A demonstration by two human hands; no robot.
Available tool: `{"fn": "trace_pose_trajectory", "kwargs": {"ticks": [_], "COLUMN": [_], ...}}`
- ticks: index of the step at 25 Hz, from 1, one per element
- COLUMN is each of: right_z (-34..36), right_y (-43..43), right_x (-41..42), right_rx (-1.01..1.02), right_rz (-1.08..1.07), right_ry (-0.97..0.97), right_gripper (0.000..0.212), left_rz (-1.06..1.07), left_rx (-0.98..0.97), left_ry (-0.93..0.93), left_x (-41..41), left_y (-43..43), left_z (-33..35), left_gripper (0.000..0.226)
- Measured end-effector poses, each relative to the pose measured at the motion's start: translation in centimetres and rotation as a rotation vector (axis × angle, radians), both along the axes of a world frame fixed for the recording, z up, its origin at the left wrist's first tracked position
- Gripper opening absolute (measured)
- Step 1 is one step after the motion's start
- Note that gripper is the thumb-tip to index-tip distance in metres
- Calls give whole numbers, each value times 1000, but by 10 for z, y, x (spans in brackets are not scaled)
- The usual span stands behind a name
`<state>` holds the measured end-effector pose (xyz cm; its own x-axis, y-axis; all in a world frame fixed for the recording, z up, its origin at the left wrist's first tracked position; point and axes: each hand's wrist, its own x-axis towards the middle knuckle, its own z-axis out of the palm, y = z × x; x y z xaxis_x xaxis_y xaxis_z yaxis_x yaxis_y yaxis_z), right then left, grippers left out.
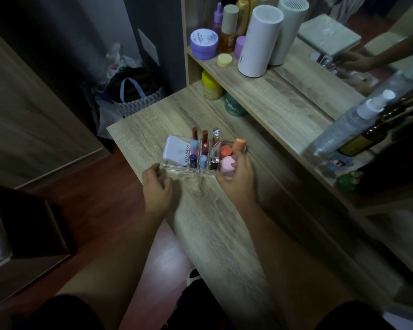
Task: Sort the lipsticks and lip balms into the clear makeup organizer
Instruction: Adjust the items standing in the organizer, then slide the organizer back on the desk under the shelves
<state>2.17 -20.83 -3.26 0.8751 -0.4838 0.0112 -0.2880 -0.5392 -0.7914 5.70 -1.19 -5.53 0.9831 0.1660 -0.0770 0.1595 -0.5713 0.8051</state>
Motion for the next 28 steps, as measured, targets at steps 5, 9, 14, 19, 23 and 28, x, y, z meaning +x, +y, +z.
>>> {"fn": "trace_pose_trajectory", "kwargs": {"ticks": [5, 9, 14, 19, 23, 28], "right_z": [-21, -29, -29, -29, -29, -17], "right_y": [-27, -30, -31, -27, -24, -24], "right_x": [-18, -10, -1, -6, -27, -60], "right_rx": [-130, 98, 153, 147, 150, 133], "right_rz": [-19, -10, -10, -57, -84, -186], "right_ry": [193, 243, 224, 207, 194, 145], "right_gripper": [93, 103, 78, 78, 76, 82], "left_rz": [-82, -127, -122, -106, -157, -244], "left_rx": [-102, -161, -199, -171, -113, -141], "left_ry": [74, 167, 244, 262, 275, 290], "left_x": [23, 37, 49, 51, 47, 31], "left_y": [-8, -11, -9, -5, -4, -16], "left_z": [18, 25, 22, 21, 24, 35], "left_gripper": [47, 57, 57, 57, 56, 54]}}
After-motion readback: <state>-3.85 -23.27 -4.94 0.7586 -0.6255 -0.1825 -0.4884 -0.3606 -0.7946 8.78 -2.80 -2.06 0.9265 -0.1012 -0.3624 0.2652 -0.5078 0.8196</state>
